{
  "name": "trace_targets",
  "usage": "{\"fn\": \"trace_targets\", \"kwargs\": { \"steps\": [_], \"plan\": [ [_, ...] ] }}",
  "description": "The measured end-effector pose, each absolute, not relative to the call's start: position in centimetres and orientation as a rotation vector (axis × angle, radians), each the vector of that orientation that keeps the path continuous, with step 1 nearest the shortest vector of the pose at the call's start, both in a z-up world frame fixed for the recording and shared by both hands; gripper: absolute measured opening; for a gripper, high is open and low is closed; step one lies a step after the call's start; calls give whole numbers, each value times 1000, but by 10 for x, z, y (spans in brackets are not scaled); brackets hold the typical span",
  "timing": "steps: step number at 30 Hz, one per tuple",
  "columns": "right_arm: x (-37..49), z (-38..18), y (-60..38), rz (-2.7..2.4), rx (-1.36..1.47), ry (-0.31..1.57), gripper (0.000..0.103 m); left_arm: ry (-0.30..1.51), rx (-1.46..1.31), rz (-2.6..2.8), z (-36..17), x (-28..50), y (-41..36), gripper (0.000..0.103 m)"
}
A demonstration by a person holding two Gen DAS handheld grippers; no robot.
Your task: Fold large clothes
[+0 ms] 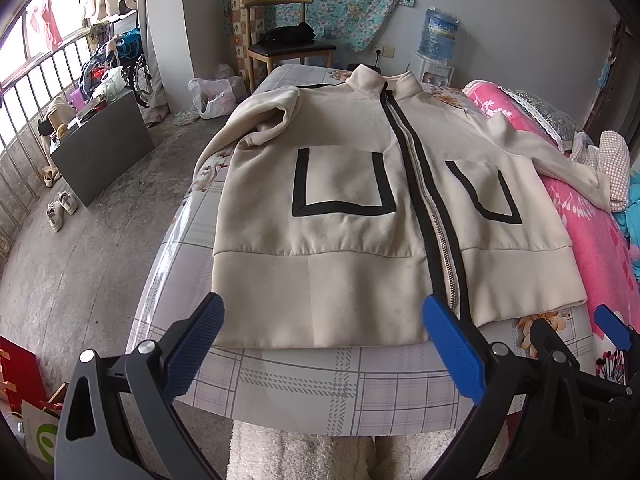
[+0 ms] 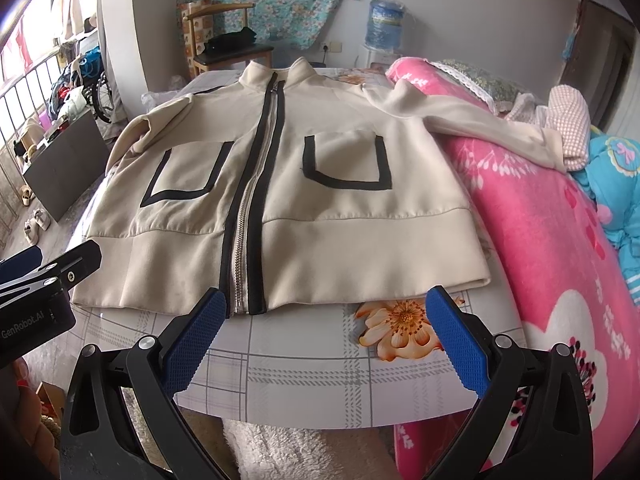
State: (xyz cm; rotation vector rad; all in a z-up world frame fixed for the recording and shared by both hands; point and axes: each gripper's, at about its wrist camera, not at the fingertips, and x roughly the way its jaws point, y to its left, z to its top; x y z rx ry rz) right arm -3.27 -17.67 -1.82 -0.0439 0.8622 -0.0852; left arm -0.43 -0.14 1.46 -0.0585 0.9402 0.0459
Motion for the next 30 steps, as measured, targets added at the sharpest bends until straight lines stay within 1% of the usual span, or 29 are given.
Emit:
{"fn": "trace_targets", "kwargs": {
  "steps": [30],
  "plan": [
    [-32, -18, -172, -79, -43, 862, 96, 937, -56, 54, 17, -2, 10, 98]
  ]
}}
